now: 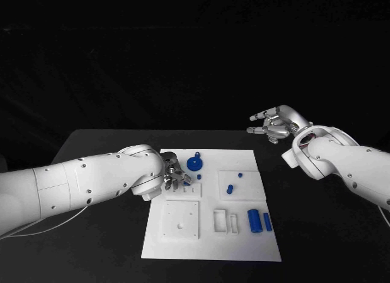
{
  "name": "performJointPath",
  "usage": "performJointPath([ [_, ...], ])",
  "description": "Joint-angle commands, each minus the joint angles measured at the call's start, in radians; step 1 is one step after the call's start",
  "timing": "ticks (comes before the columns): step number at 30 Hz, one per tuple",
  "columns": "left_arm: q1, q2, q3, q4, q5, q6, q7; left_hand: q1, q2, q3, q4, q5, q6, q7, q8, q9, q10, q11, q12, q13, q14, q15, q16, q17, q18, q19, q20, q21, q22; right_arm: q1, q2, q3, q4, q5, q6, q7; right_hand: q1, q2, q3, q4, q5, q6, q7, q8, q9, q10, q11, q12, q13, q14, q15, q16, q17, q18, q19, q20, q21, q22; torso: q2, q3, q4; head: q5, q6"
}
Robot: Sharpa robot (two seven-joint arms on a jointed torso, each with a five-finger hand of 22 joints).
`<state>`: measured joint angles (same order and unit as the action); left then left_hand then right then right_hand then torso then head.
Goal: Assemble the parts on the task board
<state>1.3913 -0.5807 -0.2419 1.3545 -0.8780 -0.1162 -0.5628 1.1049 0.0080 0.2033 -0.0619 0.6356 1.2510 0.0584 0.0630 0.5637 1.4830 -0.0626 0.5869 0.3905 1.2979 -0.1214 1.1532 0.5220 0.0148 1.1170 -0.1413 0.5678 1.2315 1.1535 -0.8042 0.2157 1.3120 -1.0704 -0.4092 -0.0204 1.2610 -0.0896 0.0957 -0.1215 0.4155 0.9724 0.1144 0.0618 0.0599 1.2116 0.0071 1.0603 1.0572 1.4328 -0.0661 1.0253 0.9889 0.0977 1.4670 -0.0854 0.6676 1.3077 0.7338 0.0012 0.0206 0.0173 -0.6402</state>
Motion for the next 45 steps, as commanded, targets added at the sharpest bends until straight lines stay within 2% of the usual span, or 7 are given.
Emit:
performJointPath([
  [1, -0.005, 0.001, 0.000, 0.000, -0.013, 0.001, -0.004, -0.001, 0.008, 0.091, -0.096, 0.003, 0.149, -0.091, 0.003, 0.002, 0.032, -0.021, 0.004, 0.001, 0.002, -0.005, 0.002, 0.001, -0.015, 0.006, 0.000, -0.005, 0.005, 0.000, 0.000, 0.001, 0.000, 0.005, 0.001, 0.012, -0.006, 0.007, 0.000, -0.005, 0.005, 0.006, 0.003, -0.002, 0.001, -0.004, -0.001, 0.000, -0.001, -0.001, 0.001, -0.002, 0.001, 0.005, 0.026, 0.002, -0.003, 0.077, 0.001, -0.0008, 0.0005, -0.001, -0.002],
  [5, -0.009, 0.000, 0.000, 0.001, -0.018, 0.003, -0.004, -0.002, 0.007, 0.092, -0.096, 0.005, 0.152, -0.091, 0.003, 0.004, 0.031, -0.020, 0.006, 0.014, 0.001, -0.004, 0.006, 0.001, -0.015, 0.031, 0.001, -0.071, 0.081, 0.000, 0.000, 0.001, -0.001, 0.006, 0.002, 0.011, -0.006, 0.007, 0.000, -0.005, 0.005, 0.006, 0.003, -0.002, 0.001, -0.004, -0.001, 0.000, -0.001, -0.001, 0.001, -0.002, 0.001, 0.005, 0.026, 0.002, -0.003, 0.077, 0.001, 0.0000, -0.0002, 0.001, -0.003],
  [8, -0.011, -0.002, 0.000, 0.003, -0.027, 0.007, -0.003, -0.001, 0.007, 0.091, -0.096, 0.005, 0.154, -0.092, 0.004, 0.008, 0.032, -0.021, 0.009, 0.017, 0.000, -0.004, 0.010, 0.003, -0.015, 0.041, 0.002, -0.092, 0.095, 0.000, 0.000, 0.001, -0.001, 0.006, 0.003, 0.011, -0.007, 0.007, 0.001, -0.006, 0.008, 0.006, 0.003, -0.001, 0.001, -0.005, -0.001, -0.001, -0.002, -0.001, 0.001, -0.002, 0.001, 0.005, 0.026, 0.002, -0.004, 0.076, 0.001, 0.0001, 0.0004, 0.000, -0.005],
  [27, -0.016, -0.018, 0.000, 0.029, -0.084, 0.029, -0.009, 0.000, 0.004, 0.090, -0.096, 0.007, 0.158, -0.094, 0.004, 0.011, 0.032, -0.021, 0.016, 0.022, 0.001, -0.004, 0.018, 0.006, -0.015, 0.045, 0.002, -0.097, 0.097, 0.000, 0.000, 0.001, -0.004, 0.008, 0.012, 0.010, -0.009, 0.007, 0.002, -0.009, 0.012, 0.005, 0.003, -0.002, 0.001, -0.004, -0.001, 0.000, -0.002, -0.001, 0.000, -0.003, 0.001, 0.005, 0.026, 0.002, -0.004, 0.077, 0.001, -0.0010, 0.0000, 0.002, -0.008],
  [45, -0.017, -0.024, 0.000, 0.037, -0.086, 0.057, -0.016, -0.001, 0.003, 0.091, -0.096, 0.010, 0.160, -0.094, 0.004, 0.012, 0.032, -0.021, 0.019, 0.025, 0.000, -0.004, 0.021, 0.006, -0.015, 0.045, 0.003, -0.098, 0.097, 0.000, 0.003, 0.001, -0.006, 0.008, 0.020, 0.007, -0.010, 0.009, 0.001, -0.013, 0.013, 0.003, 0.003, -0.002, 0.000, -0.006, -0.001, -0.001, -0.003, 0.000, 0.000, -0.002, 0.002, 0.005, 0.027, 0.002, -0.004, 0.077, 0.000, 0.0001, -0.0004, 0.002, -0.012],
])
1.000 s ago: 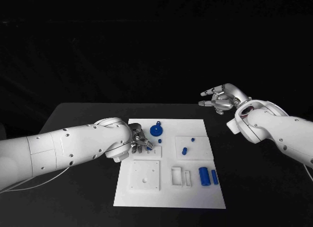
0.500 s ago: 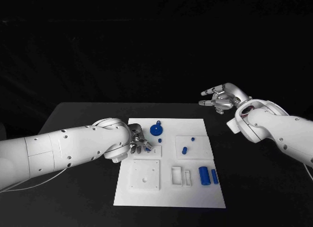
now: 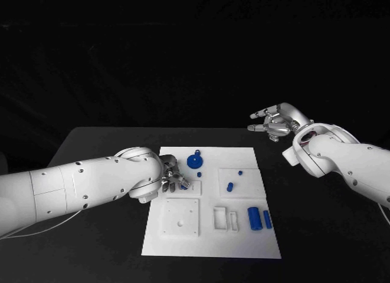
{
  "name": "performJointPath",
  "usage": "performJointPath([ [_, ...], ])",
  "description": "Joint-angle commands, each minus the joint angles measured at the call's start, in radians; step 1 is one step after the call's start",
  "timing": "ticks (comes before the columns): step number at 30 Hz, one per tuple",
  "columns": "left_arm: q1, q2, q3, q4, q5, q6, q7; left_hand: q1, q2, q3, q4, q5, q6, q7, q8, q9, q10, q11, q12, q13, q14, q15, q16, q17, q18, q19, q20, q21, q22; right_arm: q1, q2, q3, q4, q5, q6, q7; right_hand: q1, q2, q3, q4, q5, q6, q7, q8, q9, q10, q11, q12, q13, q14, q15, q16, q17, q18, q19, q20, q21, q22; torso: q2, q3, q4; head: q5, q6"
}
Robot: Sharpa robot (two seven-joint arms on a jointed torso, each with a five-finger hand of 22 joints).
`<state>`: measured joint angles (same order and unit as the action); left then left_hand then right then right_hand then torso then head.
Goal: Assemble the parts on the task board
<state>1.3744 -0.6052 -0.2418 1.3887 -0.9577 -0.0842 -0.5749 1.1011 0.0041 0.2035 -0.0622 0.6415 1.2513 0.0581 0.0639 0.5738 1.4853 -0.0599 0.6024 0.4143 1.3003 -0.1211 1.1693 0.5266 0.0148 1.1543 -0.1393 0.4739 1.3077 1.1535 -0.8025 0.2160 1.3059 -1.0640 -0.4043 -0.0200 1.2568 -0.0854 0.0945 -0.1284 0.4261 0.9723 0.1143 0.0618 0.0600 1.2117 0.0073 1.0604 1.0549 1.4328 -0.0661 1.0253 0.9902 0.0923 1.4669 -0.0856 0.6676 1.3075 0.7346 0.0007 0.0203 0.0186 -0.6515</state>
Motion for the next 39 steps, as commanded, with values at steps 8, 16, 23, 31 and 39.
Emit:
performJointPath([
  [8, -0.001, -0.001, 0.000, 0.004, -0.006, 0.031, -0.005, 0.003, 0.007, 0.092, -0.096, 0.004, 0.160, -0.094, 0.003, 0.002, 0.029, -0.024, 0.004, 0.002, -0.004, -0.004, 0.006, 0.001, -0.015, 0.008, 0.001, -0.004, 0.021, 0.000, 0.002, 0.001, -0.001, 0.002, 0.019, 0.007, -0.006, 0.005, 0.003, -0.006, 0.002, 0.003, 0.003, -0.002, 0.000, -0.006, -0.001, -0.001, -0.001, 0.000, 0.000, -0.002, 0.001, 0.011, 0.027, 0.002, -0.004, 0.077, 0.000, 0.0005, 0.0002, 0.001, -0.001],
  [16, -0.002, -0.002, 0.000, 0.000, -0.006, 0.025, -0.007, 0.001, 0.008, 0.092, -0.095, 0.004, 0.159, -0.093, 0.003, 0.002, 0.029, -0.023, 0.003, 0.002, -0.004, -0.004, 0.006, 0.000, -0.015, 0.007, 0.001, -0.004, 0.021, 0.000, 0.001, 0.001, -0.001, 0.002, 0.021, 0.006, -0.008, 0.007, 0.001, -0.010, 0.003, 0.008, 0.003, -0.001, 0.001, -0.006, -0.001, 0.000, -0.001, 0.001, 0.000, -0.002, 0.002, 0.011, 0.027, 0.002, -0.005, 0.076, 0.001, 0.0009, -0.0005, 0.001, 0.000],
  [23, -0.002, -0.002, 0.000, -0.004, -0.006, 0.025, -0.009, 0.001, 0.009, 0.091, -0.094, 0.000, 0.160, -0.093, 0.003, 0.000, 0.029, -0.023, 0.002, 0.001, -0.004, -0.004, 0.006, -0.002, -0.015, 0.007, 0.001, -0.005, 0.021, 0.000, 0.002, 0.001, -0.001, 0.002, 0.021, 0.007, -0.008, 0.007, 0.001, -0.010, 0.003, 0.008, 0.003, -0.001, 0.001, -0.006, -0.001, 0.000, -0.001, 0.001, 0.000, -0.002, 0.002, 0.011, 0.027, 0.002, -0.005, 0.076, 0.001, 0.0004, 0.0000, 0.000, -0.002],
  [31, -0.002, -0.003, 0.000, -0.002, -0.012, 0.028, -0.015, 0.003, 0.013, 0.093, -0.095, -0.002, 0.160, -0.094, 0.003, -0.004, 0.030, -0.025, 0.002, -0.001, -0.001, -0.006, 0.006, -0.005, -0.015, 0.012, -0.001, -0.001, 0.022, 0.000, 0.002, 0.001, -0.001, 0.002, 0.022, 0.006, -0.008, 0.008, 0.002, -0.011, 0.004, 0.011, 0.003, -0.001, 0.001, -0.006, -0.001, 0.000, -0.001, 0.001, 0.000, -0.003, 0.002, 0.011, 0.028, 0.002, -0.004, 0.077, 0.000, 0.0003, -0.0011, 0.001, -0.005],
  [39, -0.002, -0.002, 0.000, 0.000, -0.014, 0.036, -0.017, -0.001, 0.015, 0.096, -0.100, -0.001, 0.164, -0.094, 0.003, -0.008, 0.030, -0.025, 0.007, -0.002, 0.001, -0.006, 0.009, -0.009, -0.015, 0.010, -0.001, 0.004, 0.022, 0.000, 0.002, 0.001, -0.001, 0.002, 0.024, 0.006, -0.008, 0.008, 0.003, -0.013, 0.005, 0.011, 0.003, -0.001, 0.001, -0.006, -0.001, 0.000, -0.001, 0.001, 0.000, -0.003, 0.002, 0.011, 0.028, 0.002, -0.006, 0.077, 0.000, 0.0003, -0.0005, 0.000, -0.006],
])
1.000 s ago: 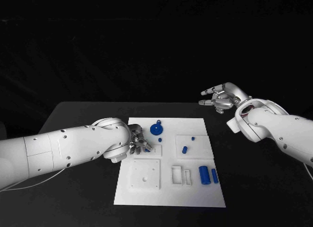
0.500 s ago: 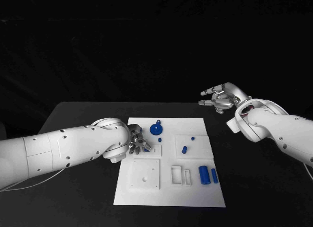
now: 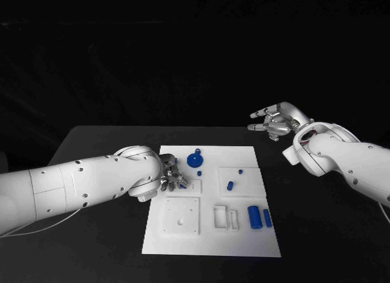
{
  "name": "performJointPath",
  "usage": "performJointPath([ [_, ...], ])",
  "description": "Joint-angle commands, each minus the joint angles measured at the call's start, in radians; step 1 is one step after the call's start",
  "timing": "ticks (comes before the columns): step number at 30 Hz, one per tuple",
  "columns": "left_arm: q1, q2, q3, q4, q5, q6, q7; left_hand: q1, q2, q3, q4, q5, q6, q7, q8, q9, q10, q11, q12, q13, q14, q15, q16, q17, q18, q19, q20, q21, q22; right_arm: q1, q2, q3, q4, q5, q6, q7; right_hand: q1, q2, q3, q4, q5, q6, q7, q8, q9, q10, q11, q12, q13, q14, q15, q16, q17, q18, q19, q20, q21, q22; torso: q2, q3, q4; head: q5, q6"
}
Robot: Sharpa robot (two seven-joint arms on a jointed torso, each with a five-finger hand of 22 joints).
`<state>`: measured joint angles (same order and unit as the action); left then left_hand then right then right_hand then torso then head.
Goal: Assemble the parts on the task board
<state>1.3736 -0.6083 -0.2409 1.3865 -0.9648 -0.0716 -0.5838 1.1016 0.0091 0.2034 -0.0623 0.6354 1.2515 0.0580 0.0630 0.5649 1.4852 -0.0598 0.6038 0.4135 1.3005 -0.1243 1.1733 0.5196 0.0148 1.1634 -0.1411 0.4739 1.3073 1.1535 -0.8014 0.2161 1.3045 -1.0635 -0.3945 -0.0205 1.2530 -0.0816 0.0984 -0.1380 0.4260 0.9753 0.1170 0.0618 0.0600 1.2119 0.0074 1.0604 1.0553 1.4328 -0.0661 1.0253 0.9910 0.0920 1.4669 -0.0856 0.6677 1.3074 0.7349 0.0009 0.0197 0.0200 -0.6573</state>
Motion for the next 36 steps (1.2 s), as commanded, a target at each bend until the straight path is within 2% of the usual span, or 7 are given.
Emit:
performJointPath([
  [1, -0.001, 0.001, -0.001, 0.002, -0.007, 0.024, -0.008, -0.001, 0.011, 0.096, -0.100, 0.005, 0.164, -0.094, 0.004, 0.001, 0.030, -0.025, 0.006, -0.002, 0.001, -0.003, 0.005, -0.002, -0.015, 0.001, 0.001, 0.004, 0.022, 0.000, 0.000, 0.001, 0.000, 0.001, 0.014, 0.006, -0.004, 0.005, -0.001, -0.004, 0.005, 0.008, 0.000, -0.001, 0.001, -0.006, -0.001, 0.000, -0.002, 0.001, 0.000, -0.003, 0.002, 0.011, 0.028, 0.002, -0.006, 0.077, 0.000, 0.0000, 0.0003, -0.001, 0.000],
  [7, -0.001, 0.004, -0.001, 0.001, -0.004, 0.032, -0.005, -0.005, 0.019, 0.092, -0.096, -0.016, 0.169, -0.096, 0.004, 0.000, 0.029, -0.025, 0.015, 0.001, 0.002, -0.003, 0.013, -0.002, -0.015, 0.000, 0.001, 0.008, 0.022, 0.000, 0.000, 0.001, 0.000, 0.001, 0.015, 0.006, -0.004, 0.005, 0.001, -0.006, 0.006, 0.009, 0.000, -0.001, 0.001, -0.007, -0.001, -0.001, -0.002, 0.000, 0.000, -0.004, 0.001, 0.011, 0.028, 0.002, -0.006, 0.077, -0.001, 0.0006, -0.0001, -0.002, -0.001],
  [9, -0.001, 0.006, -0.001, 0.001, -0.004, 0.036, -0.004, -0.007, 0.026, 0.089, -0.090, -0.036, 0.173, -0.097, 0.004, -0.001, 0.029, -0.026, 0.020, 0.003, 0.003, -0.003, 0.016, -0.002, -0.015, 0.000, 0.002, 0.009, 0.022, 0.000, 0.000, 0.001, 0.000, 0.001, 0.015, 0.006, -0.004, 0.005, 0.001, -0.006, 0.006, 0.009, 0.000, -0.001, 0.001, -0.007, -0.001, -0.001, -0.002, 0.000, 0.000, -0.004, 0.001, 0.011, 0.028, 0.002, -0.006, 0.077, -0.001, 0.0012, -0.0001, -0.002, -0.001],
  [20, -0.001, 0.014, 0.000, -0.006, -0.002, 0.042, 0.003, -0.015, 0.046, 0.081, -0.070, -0.063, 0.188, -0.101, 0.003, -0.018, 0.029, -0.028, 0.037, 0.011, 0.004, -0.003, 0.033, -0.002, -0.015, 0.001, 0.002, 0.014, 0.021, 0.000, 0.000, 0.001, 0.002, 0.001, 0.016, 0.005, -0.006, 0.005, 0.004, -0.008, 0.010, 0.011, 0.000, -0.001, 0.001, -0.006, -0.001, 0.000, -0.002, 0.001, 0.000, -0.003, 0.002, 0.011, 0.028, 0.001, -0.006, 0.077, -0.001, 0.0015, -0.0005, -0.005, 0.000],
  [36, -0.001, 0.026, 0.000, -0.018, -0.002, 0.065, 0.005, -0.011, 0.047, 0.078, -0.070, -0.069, 0.193, -0.102, 0.004, -0.024, 0.029, -0.029, 0.045, 0.015, 0.004, -0.003, 0.042, -0.003, -0.015, 0.002, 0.002, 0.019, 0.022, -0.001, 0.003, 0.001, 0.001, 0.002, 0.019, 0.006, -0.008, 0.004, 0.011, -0.013, 0.017, 0.012, 0.000, -0.001, 0.001, -0.006, -0.002, -0.001, -0.002, 0.001, 0.000, -0.004, 0.002, 0.011, 0.028, 0.001, -0.006, 0.077, 0.000, 0.0016, -0.0007, -0.012, -0.002],
])
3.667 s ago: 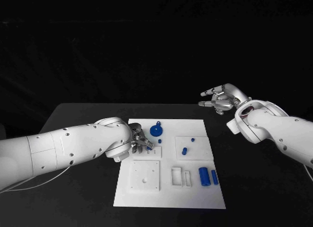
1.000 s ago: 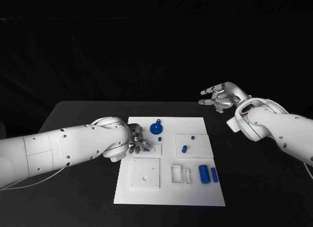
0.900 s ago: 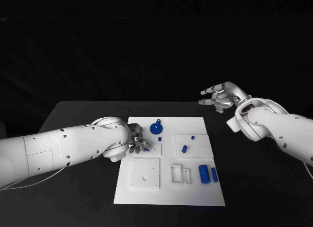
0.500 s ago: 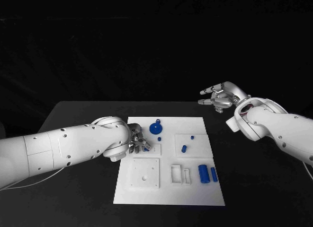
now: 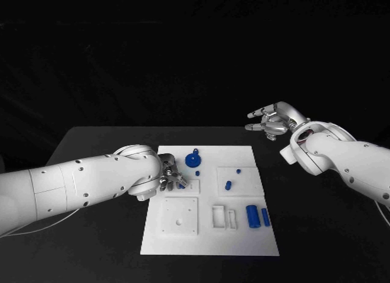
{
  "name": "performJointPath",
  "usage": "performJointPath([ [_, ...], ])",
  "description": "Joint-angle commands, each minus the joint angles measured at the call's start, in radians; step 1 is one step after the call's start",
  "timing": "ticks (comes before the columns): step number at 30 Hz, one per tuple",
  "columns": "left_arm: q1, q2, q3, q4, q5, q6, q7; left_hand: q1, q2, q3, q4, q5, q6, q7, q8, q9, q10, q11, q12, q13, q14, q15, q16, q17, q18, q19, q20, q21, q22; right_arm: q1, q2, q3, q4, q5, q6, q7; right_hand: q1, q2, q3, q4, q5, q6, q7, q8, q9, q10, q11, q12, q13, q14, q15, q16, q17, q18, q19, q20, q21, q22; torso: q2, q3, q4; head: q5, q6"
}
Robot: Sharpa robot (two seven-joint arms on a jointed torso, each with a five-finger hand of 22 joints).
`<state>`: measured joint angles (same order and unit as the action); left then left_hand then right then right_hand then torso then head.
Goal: Assemble the parts on the task board
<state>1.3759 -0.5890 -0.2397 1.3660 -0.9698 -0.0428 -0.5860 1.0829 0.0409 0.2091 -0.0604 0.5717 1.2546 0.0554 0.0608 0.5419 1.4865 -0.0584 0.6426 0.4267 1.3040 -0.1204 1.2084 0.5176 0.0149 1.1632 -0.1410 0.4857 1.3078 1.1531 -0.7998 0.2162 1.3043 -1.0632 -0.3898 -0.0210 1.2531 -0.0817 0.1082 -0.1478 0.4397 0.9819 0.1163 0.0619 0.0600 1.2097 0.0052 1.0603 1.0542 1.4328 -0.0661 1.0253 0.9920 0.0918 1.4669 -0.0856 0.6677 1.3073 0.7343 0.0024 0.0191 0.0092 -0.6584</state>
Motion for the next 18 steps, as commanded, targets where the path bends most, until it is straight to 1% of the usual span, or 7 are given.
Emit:
performJointPath([
  [1, -0.003, 0.008, -0.002, 0.002, 0.003, 0.040, 0.007, 0.008, 0.015, 0.072, -0.072, -0.006, 0.191, -0.099, 0.006, -0.001, 0.028, -0.030, 0.008, 0.002, 0.000, -0.007, 0.008, -0.001, -0.015, 0.002, 0.002, 0.007, 0.021, -0.001, 0.001, 0.001, 0.001, 0.001, 0.014, 0.006, -0.008, 0.005, 0.002, -0.003, 0.003, 0.006, 0.001, -0.001, 0.001, -0.004, 0.000, -0.001, -0.001, 0.001, 0.000, -0.004, 0.001, 0.011, 0.028, 0.001, -0.006, 0.077, 0.001, 0.0001, 0.0001, -0.002, -0.002],
  [4, -0.003, 0.010, -0.002, 0.001, 0.003, 0.047, 0.006, 0.010, 0.015, 0.070, -0.072, -0.011, 0.192, -0.100, 0.007, -0.002, 0.027, -0.030, 0.010, 0.003, 0.000, -0.007, 0.011, -0.001, -0.015, 0.001, 0.002, 0.009, 0.021, -0.001, 0.002, 0.001, 0.001, 0.001, 0.015, 0.006, -0.008, 0.005, 0.002, -0.003, 0.003, 0.006, 0.001, -0.001, 0.001, -0.004, 0.000, -0.001, -0.001, 0.001, 0.000, -0.004, 0.001, 0.011, 0.028, 0.001, -0.006, 0.077, 0.000, 0.0000, 0.0009, -0.004, -0.002],
  [5, -0.003, 0.011, -0.002, 0.001, 0.003, 0.049, 0.007, 0.010, 0.015, 0.070, -0.072, -0.011, 0.192, -0.100, 0.007, -0.002, 0.027, -0.030, 0.010, 0.003, 0.000, -0.007, 0.011, -0.001, -0.015, 0.001, 0.002, 0.009, 0.021, -0.001, 0.002, 0.001, 0.001, 0.001, 0.015, 0.006, -0.008, 0.005, 0.002, -0.003, 0.003, 0.006, 0.001, -0.001, 0.001, -0.004, 0.000, -0.001, -0.001, 0.001, 0.000, -0.004, 0.001, 0.011, 0.028, 0.001, -0.006, 0.077, 0.000, -0.0005, 0.0011, -0.004, -0.002],
  [9, -0.003, 0.014, -0.002, 0.000, 0.002, 0.054, 0.007, 0.014, 0.019, 0.062, -0.064, -0.051, 0.195, -0.101, 0.007, -0.001, 0.027, -0.031, 0.014, 0.006, -0.001, -0.007, 0.015, 0.000, -0.015, 0.001, 0.003, 0.010, 0.021, -0.001, 0.002, 0.001, 0.001, 0.001, 0.016, 0.006, -0.008, 0.005, 0.002, -0.003, 0.003, 0.006, 0.001, -0.001, 0.001, -0.004, 0.000, -0.001, -0.001, 0.001, 0.000, -0.004, 0.001, 0.011, 0.028, 0.001, -0.006, 0.077, 0.000, -0.0010, 0.0012, -0.005, -0.003],
  [16, -0.003, 0.019, -0.002, -0.001, -0.015, 0.068, 0.007, 0.027, 0.020, 0.052, -0.058, -0.055, 0.198, -0.102, 0.007, 0.002, 0.027, -0.031, 0.020, 0.010, -0.001, -0.007, 0.022, 0.000, -0.015, 0.001, 0.003, 0.012, 0.021, -0.002, 0.003, 0.001, 0.002, 0.002, 0.017, 0.006, -0.010, 0.004, 0.004, -0.005, 0.005, 0.006, 0.001, -0.001, 0.001, -0.005, 0.000, -0.001, -0.001, 0.001, 0.000, -0.004, 0.001, 0.011, 0.028, 0.001, -0.006, 0.077, 0.000, -0.0006, 0.0009, -0.006, -0.004],
  [18, -0.003, 0.020, -0.002, -0.002, -0.020, 0.071, 0.006, 0.029, 0.022, 0.055, -0.060, -0.042, 0.199, -0.102, 0.007, 0.003, 0.027, -0.031, 0.022, 0.011, -0.001, -0.007, 0.025, 0.001, -0.015, 0.001, 0.003, 0.013, 0.021, -0.002, 0.003, 0.001, 0.002, 0.002, 0.017, 0.006, -0.010, 0.004, 0.004, -0.005, 0.005, 0.006, 0.001, -0.001, 0.001, -0.005, 0.000, -0.001, -0.001, 0.001, 0.000, -0.004, 0.001, 0.011, 0.028, 0.001, -0.006, 0.077, 0.000, -0.0010, 0.0007, -0.006, -0.004],
])
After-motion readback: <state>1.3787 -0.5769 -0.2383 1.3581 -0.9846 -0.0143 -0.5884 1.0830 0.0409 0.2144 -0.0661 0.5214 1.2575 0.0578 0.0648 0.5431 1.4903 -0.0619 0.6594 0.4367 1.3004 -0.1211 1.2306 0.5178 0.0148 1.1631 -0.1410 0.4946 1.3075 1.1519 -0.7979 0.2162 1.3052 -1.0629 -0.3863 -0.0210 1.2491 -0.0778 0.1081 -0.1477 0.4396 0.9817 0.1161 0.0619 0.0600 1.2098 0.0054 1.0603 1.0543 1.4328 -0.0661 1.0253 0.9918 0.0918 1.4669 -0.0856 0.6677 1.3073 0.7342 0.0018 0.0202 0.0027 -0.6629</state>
